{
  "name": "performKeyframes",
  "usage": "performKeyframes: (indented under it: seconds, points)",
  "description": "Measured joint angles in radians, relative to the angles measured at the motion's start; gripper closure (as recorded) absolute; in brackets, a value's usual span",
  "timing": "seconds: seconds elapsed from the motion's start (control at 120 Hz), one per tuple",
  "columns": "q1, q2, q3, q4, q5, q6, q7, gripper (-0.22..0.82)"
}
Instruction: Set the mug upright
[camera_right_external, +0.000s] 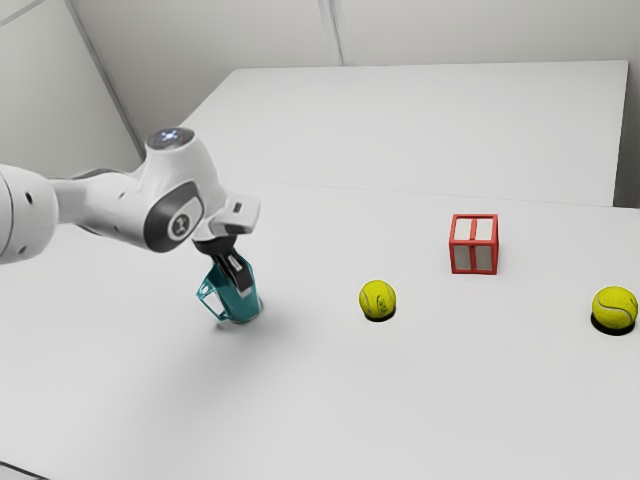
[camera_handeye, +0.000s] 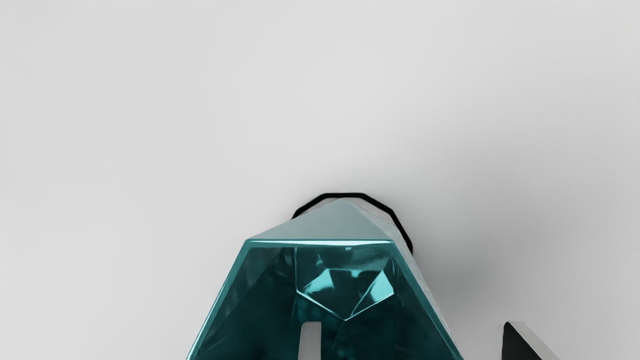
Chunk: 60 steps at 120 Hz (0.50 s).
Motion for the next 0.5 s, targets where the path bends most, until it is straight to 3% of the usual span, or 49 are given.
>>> performKeyframes:
  seconds: [0.258, 0.333, 0.425, 0.5]
  points:
    - [0.006, -0.056, -0.049, 0.114, -0.006, -0.041, -0.004, 0.16]
    - [0.007, -0.014, -0.059, 0.273, -0.042, -0.119, -0.006, 0.11]
    - [0.024, 0.097, -0.063, 0.553, -0.101, -0.300, -0.015, 0.07]
    - [0.122, 0.173, -0.110, 0.706, -0.144, -0.439, -0.022, 0.05]
